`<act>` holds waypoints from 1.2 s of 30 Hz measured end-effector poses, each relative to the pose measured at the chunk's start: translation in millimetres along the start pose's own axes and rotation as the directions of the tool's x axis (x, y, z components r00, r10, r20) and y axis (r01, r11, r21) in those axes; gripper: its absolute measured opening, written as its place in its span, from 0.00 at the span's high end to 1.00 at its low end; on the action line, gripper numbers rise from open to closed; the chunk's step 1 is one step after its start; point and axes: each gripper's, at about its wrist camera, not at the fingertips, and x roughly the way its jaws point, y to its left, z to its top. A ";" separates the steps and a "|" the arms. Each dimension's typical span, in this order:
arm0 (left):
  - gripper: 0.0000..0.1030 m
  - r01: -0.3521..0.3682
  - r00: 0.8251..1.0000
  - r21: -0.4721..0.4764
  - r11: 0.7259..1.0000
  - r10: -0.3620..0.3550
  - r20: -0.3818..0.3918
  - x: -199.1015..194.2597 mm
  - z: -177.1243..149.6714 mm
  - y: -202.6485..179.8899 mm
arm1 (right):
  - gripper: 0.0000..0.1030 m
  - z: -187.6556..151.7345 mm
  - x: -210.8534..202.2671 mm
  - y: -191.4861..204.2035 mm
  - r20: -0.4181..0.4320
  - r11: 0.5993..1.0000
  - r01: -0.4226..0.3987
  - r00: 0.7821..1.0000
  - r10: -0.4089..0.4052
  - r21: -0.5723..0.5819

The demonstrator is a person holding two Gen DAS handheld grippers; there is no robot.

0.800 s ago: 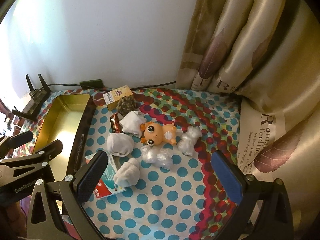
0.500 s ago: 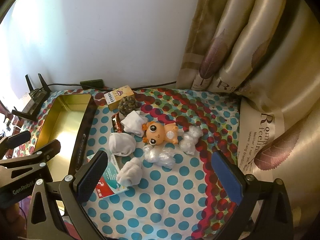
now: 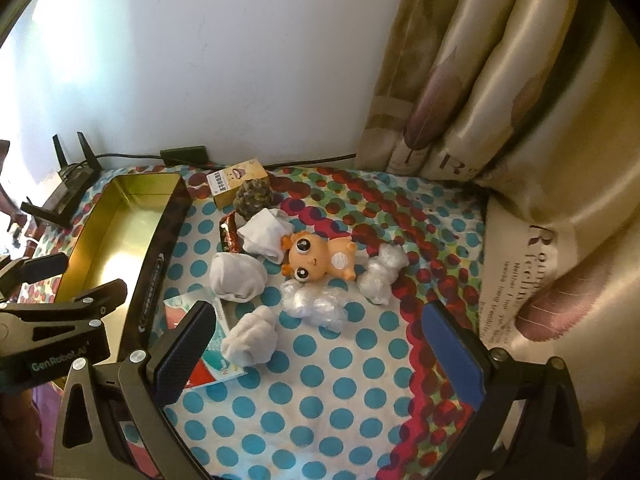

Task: Organize objects
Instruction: 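Move both tools toward the socks and plastic bundles on the bedspread, then grasp a white rolled sock with the left tool while the right tool grasps a plastic-wrapped bundle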

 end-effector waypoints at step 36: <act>0.20 0.031 0.994 -0.004 0.999 -0.032 -0.101 66.4 26.4 -38.5 | 0.77 -19.2 141.8 -11.8 -0.269 0.966 -0.257 0.932 0.242 -0.023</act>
